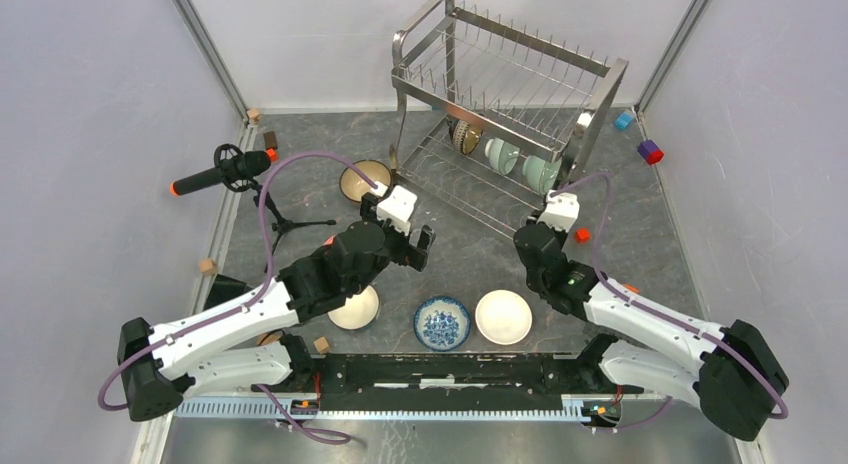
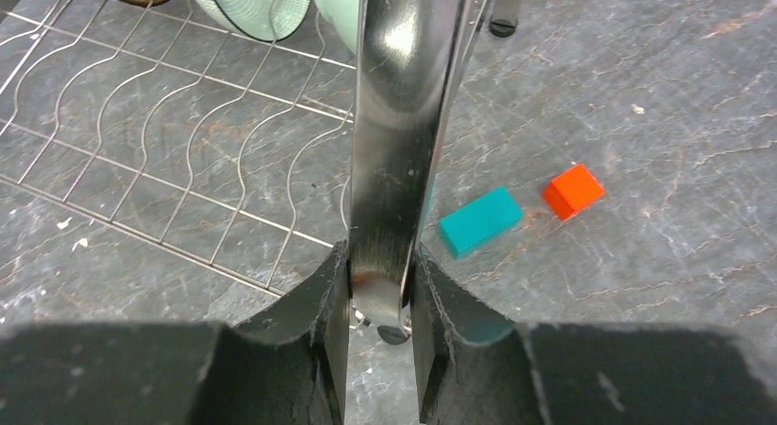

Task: Unload the bowls from the dish rack
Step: Adjust the dish rack at the center of the board.

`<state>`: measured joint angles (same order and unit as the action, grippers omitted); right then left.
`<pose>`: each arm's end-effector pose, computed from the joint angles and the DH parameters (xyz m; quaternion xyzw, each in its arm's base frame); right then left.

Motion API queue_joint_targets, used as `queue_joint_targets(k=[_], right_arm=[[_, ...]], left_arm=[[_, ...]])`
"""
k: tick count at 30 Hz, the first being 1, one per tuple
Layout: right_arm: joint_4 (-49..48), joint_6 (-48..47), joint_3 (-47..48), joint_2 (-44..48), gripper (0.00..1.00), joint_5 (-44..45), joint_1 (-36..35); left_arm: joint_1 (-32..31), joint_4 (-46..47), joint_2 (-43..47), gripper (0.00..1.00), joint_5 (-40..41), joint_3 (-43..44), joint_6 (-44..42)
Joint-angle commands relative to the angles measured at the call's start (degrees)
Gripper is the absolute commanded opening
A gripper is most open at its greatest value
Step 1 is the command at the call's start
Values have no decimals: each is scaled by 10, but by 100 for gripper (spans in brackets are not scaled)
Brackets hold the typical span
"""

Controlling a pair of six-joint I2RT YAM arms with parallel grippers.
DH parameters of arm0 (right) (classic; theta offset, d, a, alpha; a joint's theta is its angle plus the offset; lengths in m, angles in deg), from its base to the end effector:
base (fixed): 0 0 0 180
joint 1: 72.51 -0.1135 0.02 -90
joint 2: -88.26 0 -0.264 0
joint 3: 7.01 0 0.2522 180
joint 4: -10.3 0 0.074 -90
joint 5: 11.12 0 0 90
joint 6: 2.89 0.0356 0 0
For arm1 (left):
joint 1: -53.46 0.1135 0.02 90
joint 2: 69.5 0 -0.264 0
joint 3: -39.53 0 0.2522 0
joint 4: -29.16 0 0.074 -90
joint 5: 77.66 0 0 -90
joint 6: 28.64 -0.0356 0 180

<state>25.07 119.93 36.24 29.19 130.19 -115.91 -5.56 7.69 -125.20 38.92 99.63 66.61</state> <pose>0.1715 0.1240 0.2222 0.1414 0.7994 -0.0202 0.5836 0.1289 -0.1837 0.3199 0.2321 0.7599 -0.1511 0.5881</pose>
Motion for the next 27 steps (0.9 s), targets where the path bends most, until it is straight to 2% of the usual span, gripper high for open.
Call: queue_joint_targets(k=[1, 5, 10, 13, 15, 17, 22, 24, 26, 27], right_arm=[[-11, -9, 41, 13, 15, -39, -21], [18, -71, 31, 73, 47, -65, -21], [42, -164, -5, 212, 63, -49, -21], [36, -201, -21, 281, 67, 34, -17], [23, -218, -17, 291, 68, 73, 1], [8, -218, -5, 282, 68, 75, 38], [-94, -187, 0, 241, 67, 0, 183], [-174, -184, -21, 218, 66, -20, 223], [-296, -204, -58, 194, 65, -72, 260], [-324, -206, -64, 176, 65, -106, 284]], left_arm=[[-5, -4, -5, 100, 11, 26, -33], [-6, -3, -9, 100, 11, 26, -33], [-7, -3, -10, 100, 8, 26, -33], [-7, -2, -9, 100, 8, 26, -33], [-7, -2, -9, 100, 8, 25, -33], [-7, 0, -8, 100, 8, 23, -33], [-10, 0, -7, 100, 9, 24, -35], [-11, -1, -1, 100, 9, 23, -35], [-13, 0, 3, 100, 8, 23, -35], [-14, 0, 4, 100, 8, 23, -34]])
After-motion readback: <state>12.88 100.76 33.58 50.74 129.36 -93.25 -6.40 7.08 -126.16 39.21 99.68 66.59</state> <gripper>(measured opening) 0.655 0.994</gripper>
